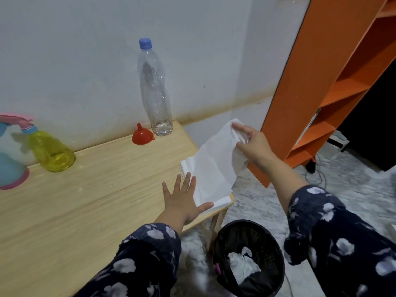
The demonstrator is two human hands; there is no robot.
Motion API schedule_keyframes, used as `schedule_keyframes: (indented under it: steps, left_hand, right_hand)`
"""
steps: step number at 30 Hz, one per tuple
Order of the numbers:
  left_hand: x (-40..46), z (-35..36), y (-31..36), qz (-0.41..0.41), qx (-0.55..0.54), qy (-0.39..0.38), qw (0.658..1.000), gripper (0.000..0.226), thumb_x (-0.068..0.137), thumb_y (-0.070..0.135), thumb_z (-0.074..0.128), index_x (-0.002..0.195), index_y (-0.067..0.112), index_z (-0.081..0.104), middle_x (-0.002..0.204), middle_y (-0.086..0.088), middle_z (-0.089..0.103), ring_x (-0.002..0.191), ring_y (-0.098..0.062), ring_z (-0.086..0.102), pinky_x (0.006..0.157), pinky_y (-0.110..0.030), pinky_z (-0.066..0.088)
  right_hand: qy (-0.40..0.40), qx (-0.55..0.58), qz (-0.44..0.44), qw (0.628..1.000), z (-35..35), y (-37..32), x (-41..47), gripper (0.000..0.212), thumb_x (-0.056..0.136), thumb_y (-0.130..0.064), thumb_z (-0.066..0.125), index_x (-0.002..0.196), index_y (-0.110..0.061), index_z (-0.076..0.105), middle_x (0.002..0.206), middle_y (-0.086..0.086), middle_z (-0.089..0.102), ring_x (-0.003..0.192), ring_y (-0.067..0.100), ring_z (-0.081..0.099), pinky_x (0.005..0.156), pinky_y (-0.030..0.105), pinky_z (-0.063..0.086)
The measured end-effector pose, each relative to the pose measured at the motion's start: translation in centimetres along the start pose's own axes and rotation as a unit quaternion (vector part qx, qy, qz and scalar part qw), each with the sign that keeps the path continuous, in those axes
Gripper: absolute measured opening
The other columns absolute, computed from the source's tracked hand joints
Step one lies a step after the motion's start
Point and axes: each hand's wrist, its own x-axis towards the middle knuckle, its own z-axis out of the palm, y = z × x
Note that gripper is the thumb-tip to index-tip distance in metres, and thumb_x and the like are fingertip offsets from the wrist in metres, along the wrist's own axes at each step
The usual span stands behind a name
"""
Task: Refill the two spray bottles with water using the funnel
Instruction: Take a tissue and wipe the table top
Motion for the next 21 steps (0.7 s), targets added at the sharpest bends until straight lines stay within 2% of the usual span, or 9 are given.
schedule_keyframes:
  steps: [2,6,8,10,14,17,18,20,21]
  left_hand:
    - [-0.1,-0.1,0.0,0.001,-0.003,0.001,1.000,0.106,0.076,0.088,0.020,0.152,0.025,-0.018,0.158,0.006,-0.028,0.146,-0.023,-0.026,0.111,-0.064,-0.016]
    - [-0.3,-0.5,0.1,0.001,-0.016,-0.006,1.000,0.104,0.077,0.088,0.015,0.153,0.025,-0.016,0.159,0.006,-0.025,0.146,-0.022,-0.026,0.111,-0.063,-0.017]
    - [-0.1,-1.6,0.4,-0.006,-0.060,0.006,0.998,0.094,0.081,0.083,0.009,0.152,0.027,-0.017,0.160,0.007,-0.023,0.146,-0.020,-0.026,0.112,-0.062,-0.016]
    - [0.2,-3.6,0.6,-0.003,-0.148,0.051,0.988,0.083,0.087,0.075,0.009,0.151,0.029,-0.019,0.161,0.006,-0.021,0.147,-0.018,-0.023,0.115,-0.060,-0.011]
    - [0.7,-8.7,0.8,0.040,-0.306,0.170,0.936,0.081,0.084,0.073,0.014,0.151,0.036,-0.014,0.163,0.005,-0.006,0.150,-0.018,-0.011,0.119,-0.052,-0.006]
    - [0.7,-11.7,0.6,0.095,-0.387,0.232,0.887,0.079,0.084,0.074,0.019,0.151,0.043,-0.009,0.163,0.007,0.010,0.150,-0.018,0.005,0.120,-0.048,0.007]
    - [0.5,-12.6,0.5,0.105,-0.418,0.248,0.868,0.074,0.087,0.072,0.022,0.150,0.046,-0.007,0.161,0.008,0.019,0.147,-0.015,0.017,0.119,-0.041,0.014]
    - [0.0,-14.1,0.4,0.116,-0.470,0.268,0.833,0.063,0.097,0.057,0.031,0.151,0.046,0.002,0.142,0.004,0.049,0.121,-0.003,0.046,0.104,-0.016,0.028]
    - [-0.2,-14.6,0.4,0.115,-0.488,0.279,0.819,0.059,0.100,0.048,0.037,0.152,0.045,0.008,0.124,0.000,0.059,0.103,-0.001,0.054,0.094,-0.012,0.033]
  right_hand:
    - [-0.015,0.001,-0.012,1.000,-0.8,-1.7,0.5,0.064,0.082,0.009,0.044,0.136,-0.025,0.053,0.141,-0.005,0.051,0.131,0.013,0.044,0.101,0.025,0.041]
    - [-0.060,0.007,-0.013,0.998,-1.4,-3.9,0.9,0.064,0.080,0.006,0.046,0.130,-0.031,0.058,0.134,-0.010,0.054,0.123,0.015,0.049,0.089,0.025,0.048]
    - [-0.089,0.003,-0.019,0.996,-1.4,-4.4,0.8,0.064,0.080,0.007,0.047,0.129,-0.031,0.059,0.129,-0.014,0.054,0.120,0.013,0.047,0.092,0.024,0.046]
    - [-0.111,0.005,-0.017,0.994,-1.5,-4.7,0.8,0.063,0.080,0.007,0.047,0.128,-0.032,0.061,0.126,-0.016,0.053,0.119,0.013,0.047,0.100,0.030,0.046]
    - [-0.151,0.022,-0.024,0.988,-2.2,-5.6,1.3,0.064,0.078,0.008,0.045,0.122,-0.033,0.065,0.133,-0.012,0.056,0.127,0.016,0.048,0.108,0.040,0.043]
    - [-0.181,0.059,-0.029,0.981,-2.8,-7.2,1.4,0.063,0.081,0.014,0.040,0.124,-0.024,0.064,0.135,-0.005,0.056,0.122,0.016,0.053,0.101,0.032,0.047]
    - [-0.193,0.076,-0.029,0.978,-3.1,-7.7,1.3,0.062,0.082,0.016,0.039,0.125,-0.021,0.063,0.135,-0.003,0.056,0.119,0.016,0.056,0.097,0.030,0.048]
    - [-0.214,0.102,-0.023,0.971,-3.4,-8.4,1.3,0.061,0.083,0.017,0.038,0.125,-0.018,0.063,0.133,-0.004,0.056,0.116,0.018,0.059,0.096,0.032,0.050]
    - [-0.223,0.106,-0.019,0.969,-3.6,-8.7,1.4,0.060,0.084,0.017,0.038,0.125,-0.019,0.063,0.131,-0.005,0.056,0.114,0.018,0.060,0.096,0.034,0.051]
